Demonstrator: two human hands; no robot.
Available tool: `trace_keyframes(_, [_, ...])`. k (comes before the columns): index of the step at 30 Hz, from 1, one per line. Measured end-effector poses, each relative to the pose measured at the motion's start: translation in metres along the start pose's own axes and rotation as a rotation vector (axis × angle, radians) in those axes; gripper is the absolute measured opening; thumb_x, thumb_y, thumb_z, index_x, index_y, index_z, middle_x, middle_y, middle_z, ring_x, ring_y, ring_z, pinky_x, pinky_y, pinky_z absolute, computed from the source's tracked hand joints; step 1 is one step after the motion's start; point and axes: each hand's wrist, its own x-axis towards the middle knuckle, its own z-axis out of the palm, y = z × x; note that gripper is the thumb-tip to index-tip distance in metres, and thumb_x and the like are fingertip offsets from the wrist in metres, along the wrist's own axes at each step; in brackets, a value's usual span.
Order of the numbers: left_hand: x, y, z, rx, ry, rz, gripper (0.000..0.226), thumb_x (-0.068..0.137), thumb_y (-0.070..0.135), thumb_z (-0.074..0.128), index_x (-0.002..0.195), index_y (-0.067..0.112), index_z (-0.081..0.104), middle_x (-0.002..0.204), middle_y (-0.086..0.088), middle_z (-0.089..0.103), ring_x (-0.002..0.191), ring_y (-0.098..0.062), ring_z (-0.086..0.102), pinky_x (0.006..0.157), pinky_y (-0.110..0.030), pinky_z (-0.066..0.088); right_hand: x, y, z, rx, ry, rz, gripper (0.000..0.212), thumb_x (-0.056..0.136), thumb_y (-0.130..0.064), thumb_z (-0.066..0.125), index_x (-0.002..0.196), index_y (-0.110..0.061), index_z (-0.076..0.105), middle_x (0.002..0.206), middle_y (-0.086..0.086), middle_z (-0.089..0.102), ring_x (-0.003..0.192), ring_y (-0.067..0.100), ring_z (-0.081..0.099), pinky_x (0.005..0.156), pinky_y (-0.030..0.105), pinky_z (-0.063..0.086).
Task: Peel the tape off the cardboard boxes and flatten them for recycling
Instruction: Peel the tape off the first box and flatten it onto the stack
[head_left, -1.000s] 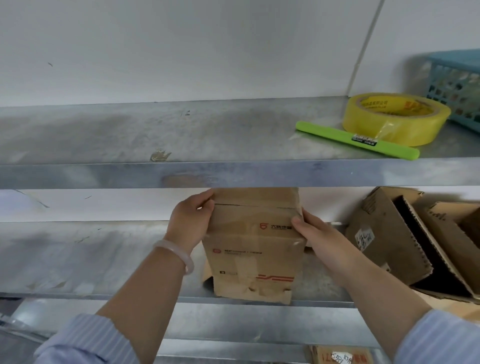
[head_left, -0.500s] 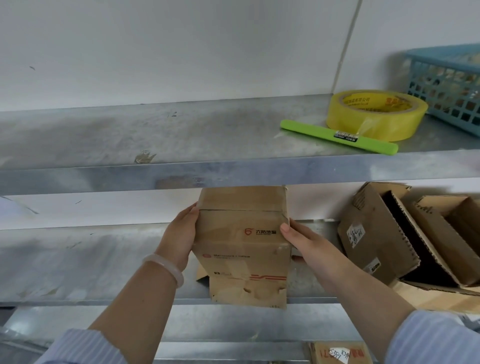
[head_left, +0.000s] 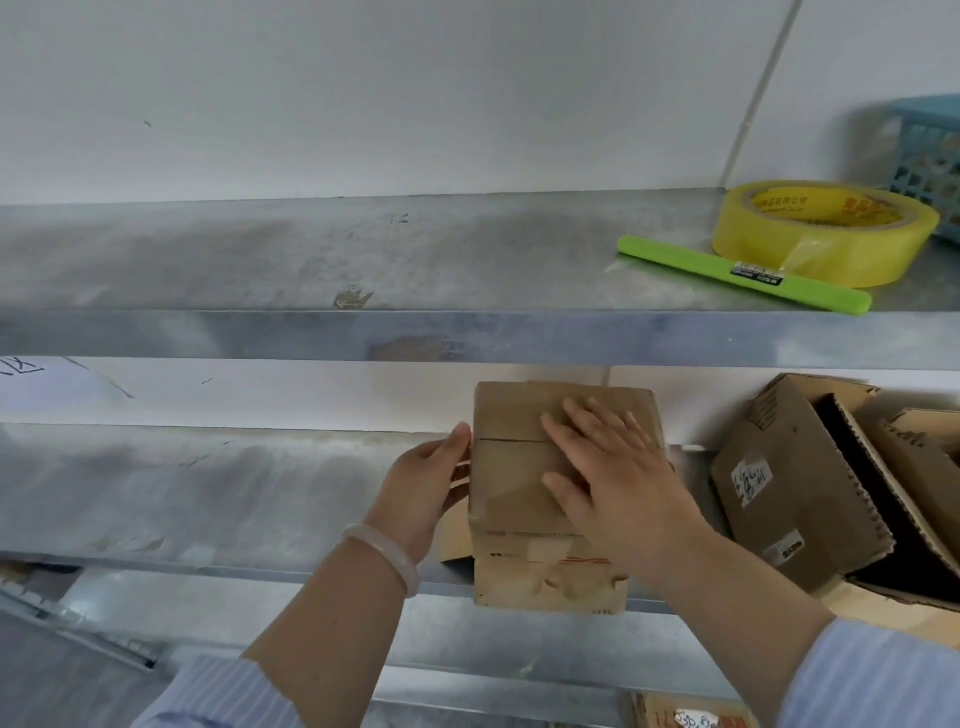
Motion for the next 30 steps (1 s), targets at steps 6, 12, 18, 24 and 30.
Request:
trace_keyframes(6, [0.002,-0.013,-0.005,-0.016,-0.019,-0.038,0.026,0.099,0.004,0.047,0.119,0.003,0.064,0.109,-0.014,0.071,0.104,-0.027,0.067,0.094,-0.04,0.053,0.006,0.0,0.011,-0.168,-0.071,-0.064,0.1,0.061,-0.097,0.009,0.146,-0.05,-0.014,0.161,-0.007,-0.016,0.147,0.017,-0.019,0.117,0.045,-0.016])
trace_keyframes(12, [0.004,-0.027,0.004,0.012,0.047,-0.075,0.018,0.093,0.01,0.06,0.106,0.001,0.068,0.101,-0.019,0.072,0.1,-0.033,0.068,0.089,-0.045,0.056,0.007,0.01,0.014,-0.199,-0.086,-0.1,0.108,0.057,-0.1,0.024,0.146,-0.052,-0.012,0.161,-0.009,-0.014,0.147,0.016,-0.017,0.119,0.047,-0.01])
trace_keyframes(18, [0.011,-0.034,0.0,-0.027,0.1,-0.06,0.015,0.096,0.009,0.054,0.1,0.001,0.066,0.089,-0.015,0.072,0.088,-0.027,0.069,0.086,-0.047,0.057,0.009,0.014,0.013,-0.205,-0.065,-0.111,0.103,0.06,-0.098,0.022,0.147,-0.052,-0.007,0.162,-0.01,-0.008,0.148,0.015,-0.012,0.12,0.046,-0.006])
trace_keyframes(24, [0.016,-0.039,0.001,0.081,0.249,0.044,0.01,0.092,0.009,0.061,0.095,0.019,0.062,0.094,-0.006,0.069,0.079,-0.017,0.069,0.074,-0.034,0.06,0.015,0.014,0.011,-0.225,-0.076,-0.11,0.102,0.06,-0.099,0.016,0.147,-0.052,-0.006,0.162,-0.01,-0.006,0.148,0.015,-0.011,0.121,0.047,-0.003])
trace_keyframes(30, [0.005,-0.048,0.01,0.265,0.112,0.267,0.03,0.101,0.025,0.043,0.114,0.031,0.069,0.107,0.011,0.071,0.102,-0.01,0.065,0.092,-0.037,0.053,0.022,0.011,0.012,-0.216,-0.071,-0.097,0.1,0.062,-0.098,0.013,0.149,-0.05,0.001,0.162,-0.011,-0.003,0.149,0.015,-0.009,0.12,0.043,-0.007])
